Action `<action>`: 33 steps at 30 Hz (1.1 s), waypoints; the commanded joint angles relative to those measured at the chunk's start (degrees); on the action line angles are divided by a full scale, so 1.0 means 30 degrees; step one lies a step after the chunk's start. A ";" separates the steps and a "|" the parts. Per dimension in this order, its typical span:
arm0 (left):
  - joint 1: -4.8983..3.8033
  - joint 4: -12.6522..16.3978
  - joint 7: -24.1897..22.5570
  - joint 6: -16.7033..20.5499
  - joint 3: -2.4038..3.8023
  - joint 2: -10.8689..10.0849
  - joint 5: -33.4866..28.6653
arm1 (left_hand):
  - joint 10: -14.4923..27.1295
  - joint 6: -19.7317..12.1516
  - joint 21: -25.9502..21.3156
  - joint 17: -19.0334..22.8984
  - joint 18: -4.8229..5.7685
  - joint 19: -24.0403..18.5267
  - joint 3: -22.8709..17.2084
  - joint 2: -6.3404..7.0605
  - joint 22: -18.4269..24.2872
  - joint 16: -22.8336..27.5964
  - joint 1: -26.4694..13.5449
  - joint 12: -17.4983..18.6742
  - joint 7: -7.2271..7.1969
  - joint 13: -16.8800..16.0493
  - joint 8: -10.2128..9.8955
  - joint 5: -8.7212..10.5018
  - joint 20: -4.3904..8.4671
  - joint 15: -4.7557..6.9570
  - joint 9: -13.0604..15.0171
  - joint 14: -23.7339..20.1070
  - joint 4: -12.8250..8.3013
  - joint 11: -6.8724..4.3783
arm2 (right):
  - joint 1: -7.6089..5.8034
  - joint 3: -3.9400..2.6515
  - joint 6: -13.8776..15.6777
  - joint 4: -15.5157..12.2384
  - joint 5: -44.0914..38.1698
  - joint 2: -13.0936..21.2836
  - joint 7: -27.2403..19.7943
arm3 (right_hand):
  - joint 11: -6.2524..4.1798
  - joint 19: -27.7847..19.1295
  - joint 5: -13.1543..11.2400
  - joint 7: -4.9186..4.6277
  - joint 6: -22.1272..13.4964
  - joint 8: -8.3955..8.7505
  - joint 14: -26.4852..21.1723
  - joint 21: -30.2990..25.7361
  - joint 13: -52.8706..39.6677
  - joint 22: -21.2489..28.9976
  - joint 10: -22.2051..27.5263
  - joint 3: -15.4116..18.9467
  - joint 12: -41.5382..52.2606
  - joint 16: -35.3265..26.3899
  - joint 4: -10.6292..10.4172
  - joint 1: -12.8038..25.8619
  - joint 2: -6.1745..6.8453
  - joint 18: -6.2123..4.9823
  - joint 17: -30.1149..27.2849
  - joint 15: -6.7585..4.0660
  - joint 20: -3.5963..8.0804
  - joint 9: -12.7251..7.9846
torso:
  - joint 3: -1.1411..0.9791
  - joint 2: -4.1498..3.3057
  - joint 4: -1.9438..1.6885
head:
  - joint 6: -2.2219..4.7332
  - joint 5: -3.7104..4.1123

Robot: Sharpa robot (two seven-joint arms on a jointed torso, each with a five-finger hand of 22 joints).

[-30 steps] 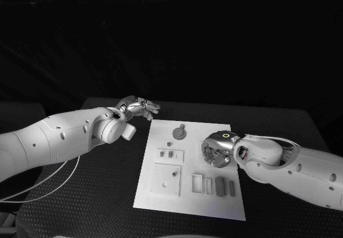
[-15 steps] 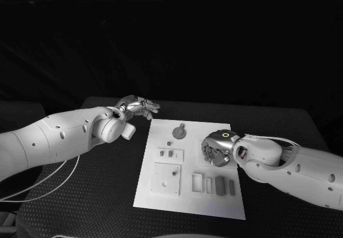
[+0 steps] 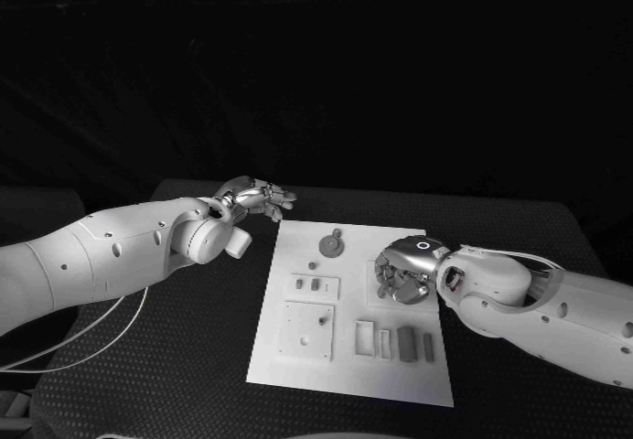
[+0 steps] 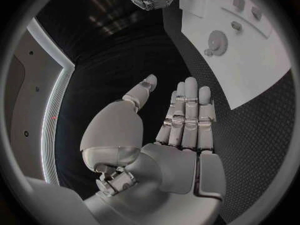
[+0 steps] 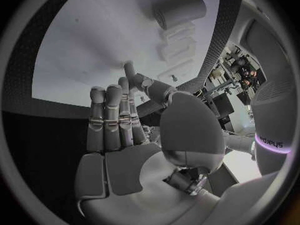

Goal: Assemble the parts on the task board

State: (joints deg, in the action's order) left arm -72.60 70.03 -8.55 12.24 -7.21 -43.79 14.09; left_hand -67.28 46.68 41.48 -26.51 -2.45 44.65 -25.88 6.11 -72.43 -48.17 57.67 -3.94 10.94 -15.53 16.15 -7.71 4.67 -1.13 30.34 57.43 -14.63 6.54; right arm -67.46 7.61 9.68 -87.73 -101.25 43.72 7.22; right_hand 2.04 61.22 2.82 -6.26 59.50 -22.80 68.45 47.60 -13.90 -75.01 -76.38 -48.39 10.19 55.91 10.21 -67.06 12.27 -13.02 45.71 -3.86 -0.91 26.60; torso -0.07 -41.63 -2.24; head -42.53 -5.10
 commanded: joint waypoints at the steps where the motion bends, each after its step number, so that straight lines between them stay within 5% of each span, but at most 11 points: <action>1: -0.0026 -0.0005 -0.0163 -0.0214 0.0013 0.0045 -0.0025 | 0.0049 -0.0189 -0.0127 -0.0028 -0.0193 0.0101 0.0083 -0.0104 -0.0023 0.0062 -0.0132 -0.0024 -0.0001 0.0019 0.0105 0.0097 -0.0031 0.0008 -0.0015 0.0103 0.0029 0.0109 | -0.0247 -0.0175 -0.0118 -0.0379 0.1164 0.0224 -0.0065 | 0.0024 0.0159 -0.0017 0.0293 0.0404 -0.0178 0.0080 0.0096 -0.0034 -0.0291 -0.0164 -0.0122 0.0080 0.0095 -0.0035 0.0124 -0.0146 -0.0659 -0.0021 -0.0063 -0.0030 0.0346 | 0.0004 -0.0013 0.0008 | -0.0030 -0.0031; 7: -0.0026 -0.0038 -0.0163 -0.0197 0.0013 0.0045 -0.0027 | 0.0055 -0.0196 -0.0134 -0.0037 -0.0195 0.0103 0.0086 -0.0106 -0.0027 0.0070 -0.0140 -0.0024 0.0000 0.0020 0.0108 0.0097 -0.0032 0.0006 -0.0016 0.0102 0.0033 0.0110 | -0.0760 -0.0893 -0.0592 -0.1324 0.2530 0.0700 -0.0191 | 0.0024 0.0156 -0.0017 0.0295 0.0405 -0.0174 0.0078 0.0104 -0.0047 -0.0289 -0.0166 -0.0122 0.0072 0.0089 -0.0015 0.0171 -0.0175 -0.0659 -0.0032 -0.0063 -0.0026 0.0357 | 0.0000 -0.0008 0.0030 | -0.0068 -0.0096; 10: -0.0028 -0.0049 -0.0172 -0.0179 0.0013 0.0050 -0.0027 | 0.0057 -0.0199 -0.0137 -0.0041 -0.0197 0.0104 0.0088 -0.0106 -0.0028 0.0073 -0.0142 -0.0025 0.0001 0.0020 0.0109 0.0096 -0.0032 0.0006 -0.0016 0.0103 0.0034 0.0110 | -0.0809 -0.1001 -0.0616 -0.1718 0.2786 0.0647 -0.0261 | 0.0023 0.0153 -0.0016 0.0295 0.0400 -0.0168 0.0078 0.0106 -0.0054 -0.0287 -0.0166 -0.0124 0.0066 0.0087 0.0001 0.0194 -0.0199 -0.0659 -0.0038 -0.0064 -0.0023 0.0362 | 0.0004 -0.0010 0.0035 | -0.0066 -0.0113; 18: -0.0030 -0.0291 -0.0242 -0.0117 0.0013 0.0265 -0.0078 | 0.0060 -0.0204 -0.0145 -0.0050 -0.0199 0.0105 0.0094 -0.0097 -0.0033 0.0082 -0.0149 -0.0026 0.0002 0.0021 0.0113 0.0097 -0.0034 0.0005 -0.0017 0.0103 0.0035 0.0111 | -0.0762 -0.0988 -0.0568 -0.1659 0.2629 -0.1207 0.0234 | 0.0025 0.0147 -0.0016 0.0290 0.0379 -0.0150 0.0082 0.0120 -0.0073 -0.0286 -0.0158 -0.0123 0.0046 0.0085 0.0065 0.0250 -0.0273 -0.0659 -0.0052 -0.0063 -0.0014 0.0377 | -0.0029 -0.0001 0.0069 | -0.0082 -0.0292; 26: -0.0028 -0.0306 -0.0254 -0.0174 0.0013 0.0334 -0.0104 | 0.0060 -0.0206 -0.0154 -0.0060 -0.0201 0.0107 0.0094 -0.0105 -0.0036 0.0090 -0.0155 -0.0029 0.0003 0.0020 0.0118 0.0097 -0.0035 0.0005 -0.0016 0.0103 0.0041 0.0111 | -0.0381 -0.0796 -0.0568 -0.1643 0.1838 -0.2795 0.0223 | 0.0024 0.0138 -0.0016 0.0286 0.0362 -0.0134 0.0096 0.0133 -0.0090 -0.0286 -0.0153 -0.0154 0.0029 0.0089 0.0146 0.0270 -0.0309 -0.0659 -0.0064 -0.0065 -0.0004 0.0391 | 0.0011 0.0021 0.0035 | -0.0117 -0.0338; 33: -0.0032 -0.0311 -0.0216 -0.0159 0.0014 0.0358 -0.0124 | 0.0063 -0.0211 -0.0159 -0.0067 -0.0202 0.0109 0.0095 -0.0106 -0.0039 0.0096 -0.0157 -0.0029 0.0003 0.0021 0.0120 0.0096 -0.0036 0.0004 -0.0017 0.0103 0.0042 0.0112 | 0.0403 -0.0188 -0.0548 -0.1284 0.1074 -0.4051 0.0159 | 0.0026 0.0140 -0.0016 0.0280 0.0354 -0.0124 0.0105 0.0143 -0.0103 -0.0284 -0.0151 -0.0176 0.0016 0.0090 0.0189 0.0309 -0.0356 -0.0659 -0.0075 -0.0064 -0.0001 0.0403 | 0.0043 0.0018 0.0044 | -0.0149 -0.0453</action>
State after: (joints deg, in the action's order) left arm -72.60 68.96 -8.62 12.25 -7.21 -42.84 14.02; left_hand -67.28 46.32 41.25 -26.61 -2.05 44.64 -25.88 6.11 -72.46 -48.17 57.67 -3.94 11.00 -15.54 16.15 -7.71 4.65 -1.13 30.34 57.43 -14.63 6.53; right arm -66.65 6.90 8.62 -91.80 -95.57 31.90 7.68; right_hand 2.04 61.20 2.61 -6.09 59.46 -22.80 68.44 47.80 -14.15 -75.01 -76.38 -48.62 10.19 55.91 10.61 -66.37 11.62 -13.06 45.55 -3.83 -0.94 26.60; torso 0.02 -41.57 -2.13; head -42.86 -6.31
